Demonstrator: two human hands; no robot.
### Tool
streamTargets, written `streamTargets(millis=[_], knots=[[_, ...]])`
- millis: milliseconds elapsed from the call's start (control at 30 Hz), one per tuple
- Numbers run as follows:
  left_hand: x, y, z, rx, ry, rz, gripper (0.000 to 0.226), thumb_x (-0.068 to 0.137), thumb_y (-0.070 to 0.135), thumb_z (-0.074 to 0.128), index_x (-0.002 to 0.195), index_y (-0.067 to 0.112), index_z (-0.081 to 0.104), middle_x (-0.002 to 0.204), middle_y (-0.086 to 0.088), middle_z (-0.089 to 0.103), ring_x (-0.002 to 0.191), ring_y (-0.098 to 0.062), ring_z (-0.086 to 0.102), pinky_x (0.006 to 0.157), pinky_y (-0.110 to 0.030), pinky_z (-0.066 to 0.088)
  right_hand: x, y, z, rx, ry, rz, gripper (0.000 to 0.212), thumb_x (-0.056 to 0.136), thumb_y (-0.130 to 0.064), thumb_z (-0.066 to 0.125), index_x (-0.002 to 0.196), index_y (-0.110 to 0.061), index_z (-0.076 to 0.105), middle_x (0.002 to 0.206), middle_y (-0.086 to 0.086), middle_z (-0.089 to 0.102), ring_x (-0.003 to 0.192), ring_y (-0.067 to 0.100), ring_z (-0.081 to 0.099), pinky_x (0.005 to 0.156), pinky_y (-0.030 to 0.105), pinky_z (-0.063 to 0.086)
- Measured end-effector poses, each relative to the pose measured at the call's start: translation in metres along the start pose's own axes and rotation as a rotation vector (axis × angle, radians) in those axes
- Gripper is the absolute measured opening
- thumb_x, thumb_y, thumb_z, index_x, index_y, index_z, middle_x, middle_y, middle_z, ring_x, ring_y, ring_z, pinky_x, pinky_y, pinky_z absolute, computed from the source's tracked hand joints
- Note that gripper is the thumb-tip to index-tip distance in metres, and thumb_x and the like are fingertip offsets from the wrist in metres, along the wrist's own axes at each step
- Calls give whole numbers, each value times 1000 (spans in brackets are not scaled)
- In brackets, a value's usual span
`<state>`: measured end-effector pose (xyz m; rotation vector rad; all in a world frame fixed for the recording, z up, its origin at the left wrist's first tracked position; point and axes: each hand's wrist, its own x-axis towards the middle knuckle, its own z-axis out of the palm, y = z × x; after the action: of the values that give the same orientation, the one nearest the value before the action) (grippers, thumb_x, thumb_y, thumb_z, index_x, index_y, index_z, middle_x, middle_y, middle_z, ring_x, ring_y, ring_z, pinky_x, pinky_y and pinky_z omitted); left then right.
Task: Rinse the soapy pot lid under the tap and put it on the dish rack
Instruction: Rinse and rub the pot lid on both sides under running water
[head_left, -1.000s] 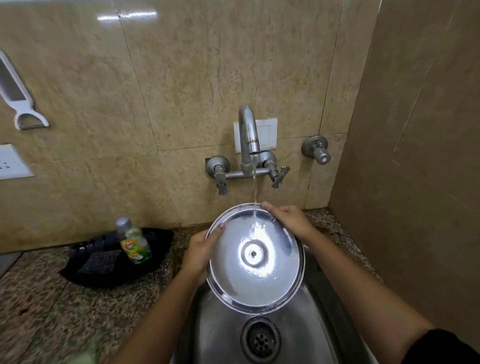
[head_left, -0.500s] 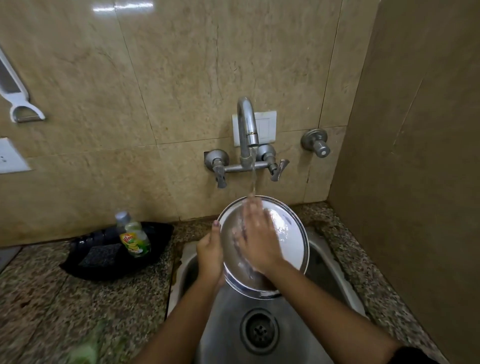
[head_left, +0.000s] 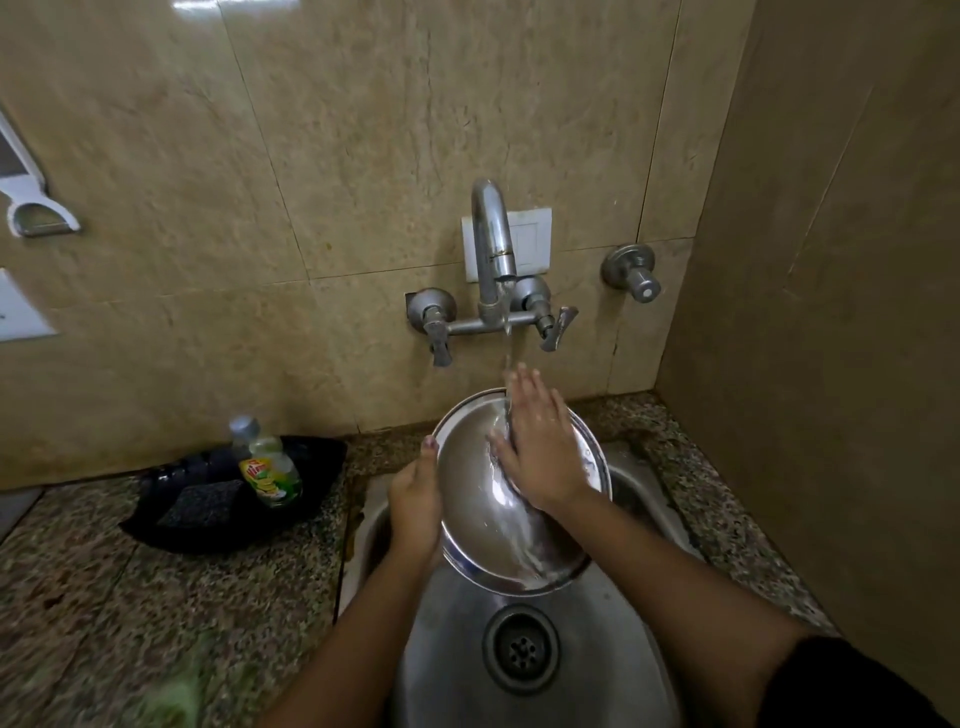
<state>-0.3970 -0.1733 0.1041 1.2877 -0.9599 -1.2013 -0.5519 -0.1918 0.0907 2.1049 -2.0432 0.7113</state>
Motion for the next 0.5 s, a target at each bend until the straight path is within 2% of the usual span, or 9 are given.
streamTargets(millis=[33,133,267,333,367,433,500], knots=[[-1,0,3,-11,-4,-2,41,95,35,52,71,6,67,61,-3,68,57,-13,65,58,-23,53,3,-16,0,26,12,-70,70,97,-49,26,152,-11,9,161,7,5,149,20,0,121,41,2],[5,1,6,-53,-7,-3,37,94,37,53,77,10,71,74,-6,73,71,-18,69,72,-31,54,-22,-43,9,122,-48,-347,63,99,-38,31,153,-12,12,161,5,7,149,17,2,121,37,7],[16,2,-2,-30,7,24,41,93,35,56,63,9,62,61,-5,62,59,-18,56,63,-30,46,-77,-2,19,15,-194,-549,70,99,-51,30,154,-16,7,162,0,2,149,12,-4,120,33,2],[20,-3,-7,-17,19,13,39,93,34,56,64,9,64,63,-7,62,60,-19,55,64,-31,46,-98,32,22,-52,-240,-595,68,99,-52,27,153,-15,12,162,1,7,149,13,0,119,36,12],[20,-5,-9,-4,11,-3,39,93,34,56,67,8,66,67,-8,64,63,-20,57,66,-31,48,-104,44,20,-52,-237,-600,61,101,-46,24,153,-14,16,161,2,12,149,14,5,117,37,19],[18,-9,-12,-12,-19,-59,37,94,35,55,73,7,68,72,-8,67,66,-21,61,63,-28,51,-108,60,14,-28,-168,-631,47,104,-25,21,149,-13,29,158,3,27,146,15,21,112,38,32],[18,-12,-12,-37,-26,-141,35,94,34,55,77,7,68,76,-8,69,68,-21,64,60,-26,52,-101,64,7,3,-74,-709,42,103,-18,31,143,-14,42,151,3,41,140,16,36,108,37,39]])
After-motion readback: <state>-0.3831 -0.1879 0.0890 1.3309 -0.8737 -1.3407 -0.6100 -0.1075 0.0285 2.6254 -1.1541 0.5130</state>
